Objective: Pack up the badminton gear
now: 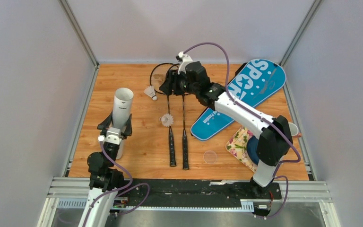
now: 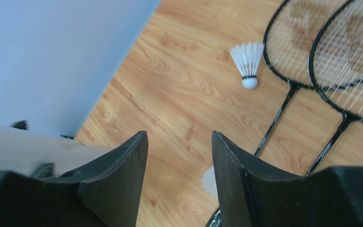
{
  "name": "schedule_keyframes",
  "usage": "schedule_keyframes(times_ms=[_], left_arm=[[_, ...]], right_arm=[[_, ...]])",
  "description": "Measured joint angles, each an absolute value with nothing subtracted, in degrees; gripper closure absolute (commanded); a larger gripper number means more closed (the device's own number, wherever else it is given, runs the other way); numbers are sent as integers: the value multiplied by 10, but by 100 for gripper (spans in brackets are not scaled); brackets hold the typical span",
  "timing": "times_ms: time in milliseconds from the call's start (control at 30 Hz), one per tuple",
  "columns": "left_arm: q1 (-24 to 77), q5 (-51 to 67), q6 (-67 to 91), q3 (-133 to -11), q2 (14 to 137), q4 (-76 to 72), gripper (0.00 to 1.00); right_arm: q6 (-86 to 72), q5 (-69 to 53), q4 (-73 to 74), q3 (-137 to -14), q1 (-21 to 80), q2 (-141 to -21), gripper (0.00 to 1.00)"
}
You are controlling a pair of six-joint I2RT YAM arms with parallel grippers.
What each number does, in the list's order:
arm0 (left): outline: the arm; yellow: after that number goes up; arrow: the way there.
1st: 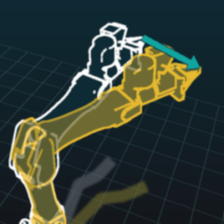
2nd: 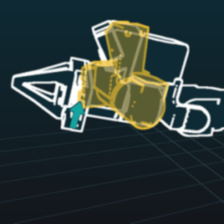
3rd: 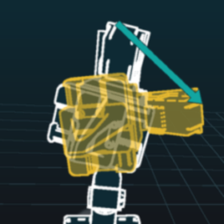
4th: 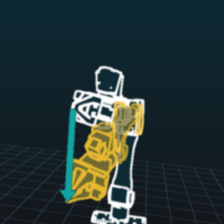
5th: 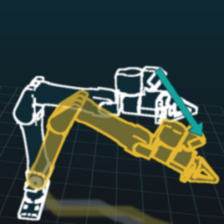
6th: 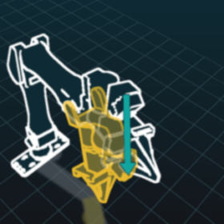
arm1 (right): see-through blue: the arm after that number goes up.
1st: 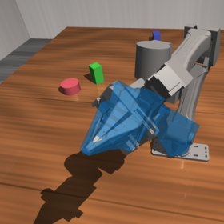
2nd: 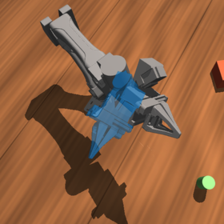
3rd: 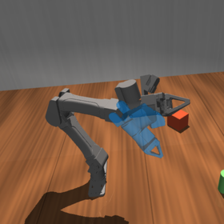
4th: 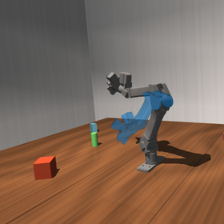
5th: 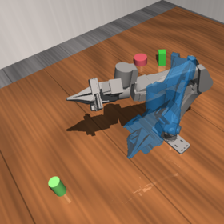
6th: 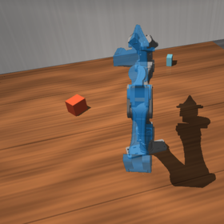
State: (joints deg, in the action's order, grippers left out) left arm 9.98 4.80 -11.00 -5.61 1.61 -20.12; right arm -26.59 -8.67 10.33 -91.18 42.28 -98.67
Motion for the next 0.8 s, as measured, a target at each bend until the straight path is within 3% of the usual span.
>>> schedule_keyframes(times_ms=[167,400,500,633,800], left_arm=[[100,40,-110,-58,30,-209,92],[100,42,-110,-61,42,-212,93],[100,40,-110,-61,41,-212,93],[100,40,-110,-61,41,-212,93],[100,40,-110,-61,41,-212,93]], right_arm=[[-263,-96,111,-881,423,-1008,31],[-206,-142,210,-940,425,-1057,34],[-203,-158,213,-893,438,-1063,37],[-246,-203,178,-781,465,-1058,33],[-229,-171,182,-785,527,-1085,30]])
